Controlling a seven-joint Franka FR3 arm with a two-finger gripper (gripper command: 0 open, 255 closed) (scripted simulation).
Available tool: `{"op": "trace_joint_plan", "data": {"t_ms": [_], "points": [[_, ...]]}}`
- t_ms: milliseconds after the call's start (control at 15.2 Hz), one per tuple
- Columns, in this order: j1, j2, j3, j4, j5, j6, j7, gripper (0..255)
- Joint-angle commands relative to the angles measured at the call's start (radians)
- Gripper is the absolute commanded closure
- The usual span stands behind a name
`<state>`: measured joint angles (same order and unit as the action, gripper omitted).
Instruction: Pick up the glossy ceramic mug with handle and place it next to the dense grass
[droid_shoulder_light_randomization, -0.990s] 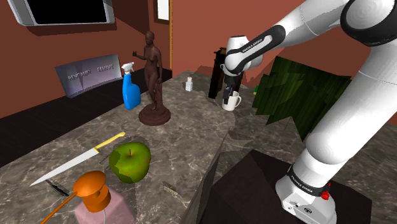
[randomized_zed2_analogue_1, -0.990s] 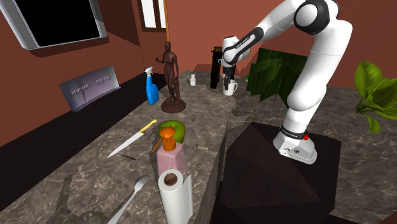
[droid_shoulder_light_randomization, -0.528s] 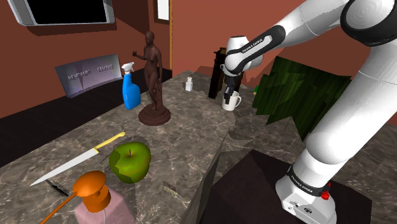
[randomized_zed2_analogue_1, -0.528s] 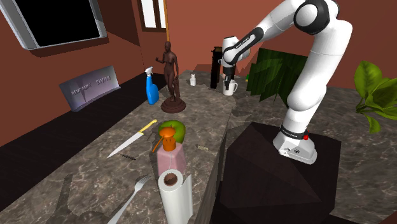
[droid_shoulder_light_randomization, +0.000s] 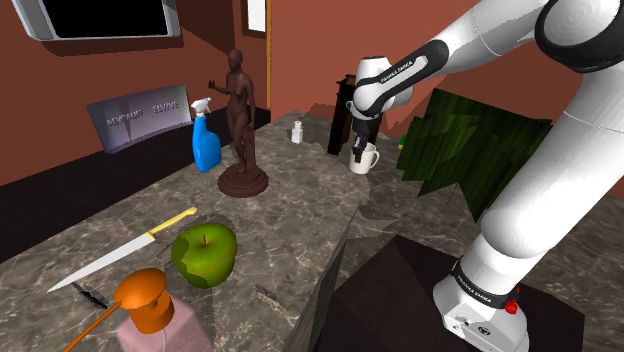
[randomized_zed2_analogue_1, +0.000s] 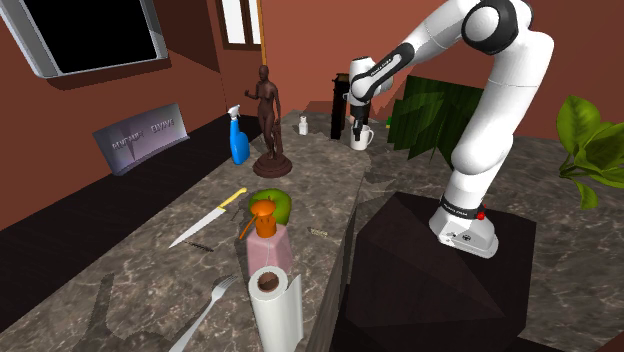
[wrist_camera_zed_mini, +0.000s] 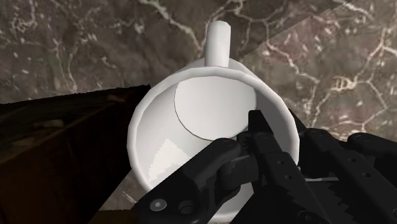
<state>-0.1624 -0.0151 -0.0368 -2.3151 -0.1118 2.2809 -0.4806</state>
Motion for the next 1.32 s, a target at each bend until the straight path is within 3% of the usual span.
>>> {"op": "trace_joint_plan", "data": {"t_ms": [0, 1254], "points": [[0.0, -0.008, 0.0, 0.005, 0.001, -0.013, -0.001, 255], [0.004, -0.124, 0.003, 0.147, 0.014, -0.27, -0.024, 255]]}}
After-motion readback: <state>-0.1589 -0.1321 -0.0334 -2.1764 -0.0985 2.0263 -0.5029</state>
